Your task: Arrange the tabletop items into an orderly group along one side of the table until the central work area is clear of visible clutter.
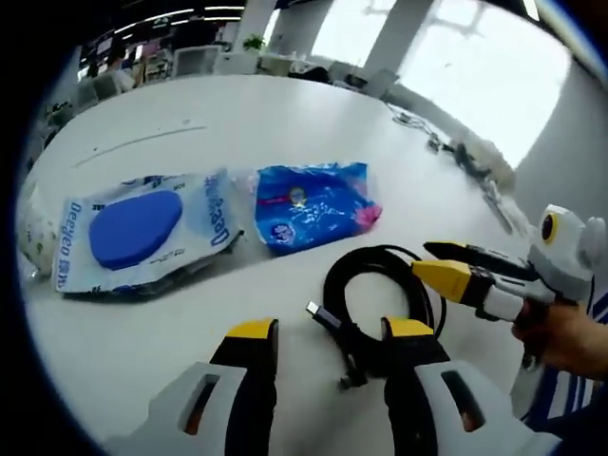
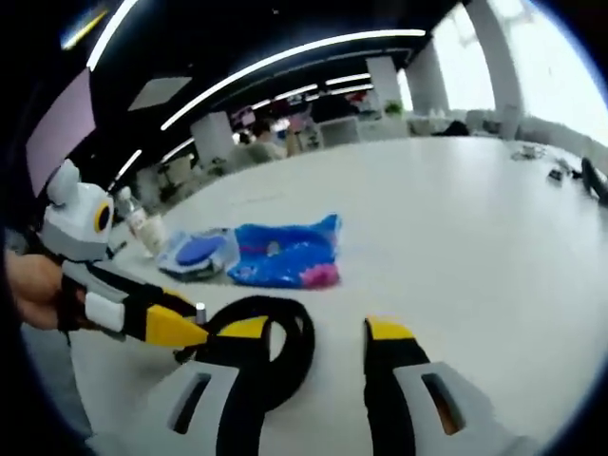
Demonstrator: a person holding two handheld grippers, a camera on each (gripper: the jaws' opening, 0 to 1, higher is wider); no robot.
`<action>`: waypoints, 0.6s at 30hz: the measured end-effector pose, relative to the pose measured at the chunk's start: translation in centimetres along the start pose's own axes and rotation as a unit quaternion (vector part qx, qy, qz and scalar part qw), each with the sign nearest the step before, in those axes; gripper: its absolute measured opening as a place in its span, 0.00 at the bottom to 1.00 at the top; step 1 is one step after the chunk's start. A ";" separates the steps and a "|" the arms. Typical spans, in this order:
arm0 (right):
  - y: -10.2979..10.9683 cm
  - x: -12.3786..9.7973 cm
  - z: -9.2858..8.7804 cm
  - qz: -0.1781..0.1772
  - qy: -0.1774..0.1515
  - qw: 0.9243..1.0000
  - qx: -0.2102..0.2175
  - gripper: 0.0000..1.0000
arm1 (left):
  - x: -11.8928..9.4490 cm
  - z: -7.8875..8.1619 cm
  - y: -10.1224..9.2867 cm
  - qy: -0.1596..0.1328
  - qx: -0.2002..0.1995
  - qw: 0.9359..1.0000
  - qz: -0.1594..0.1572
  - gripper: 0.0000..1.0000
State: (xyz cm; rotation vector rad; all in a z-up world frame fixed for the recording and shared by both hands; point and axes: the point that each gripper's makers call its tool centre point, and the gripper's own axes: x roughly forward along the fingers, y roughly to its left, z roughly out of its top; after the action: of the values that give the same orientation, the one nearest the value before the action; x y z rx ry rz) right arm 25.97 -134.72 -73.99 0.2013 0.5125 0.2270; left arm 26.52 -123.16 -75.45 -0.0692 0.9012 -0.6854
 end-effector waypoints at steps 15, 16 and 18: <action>3.2 -0.9 1.2 0.047 -0.026 0.998 -0.020 0.84 | -3.9 -0.4 1.5 -0.063 0.011 0.998 0.001 0.90; 3.3 -1.1 1.1 0.047 -0.026 0.998 -0.020 0.85 | -4.2 -0.5 1.7 -0.064 0.008 0.998 0.003 0.90; 3.5 -1.6 1.0 0.048 -0.026 0.998 -0.021 0.88 | -4.9 -0.6 2.2 -0.071 -0.001 0.997 0.005 0.91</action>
State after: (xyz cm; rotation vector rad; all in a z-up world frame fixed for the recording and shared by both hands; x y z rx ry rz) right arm 24.52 -131.92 -71.53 0.1907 0.4473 0.3250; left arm 25.15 -118.54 -73.14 -0.1134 0.7653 -0.6612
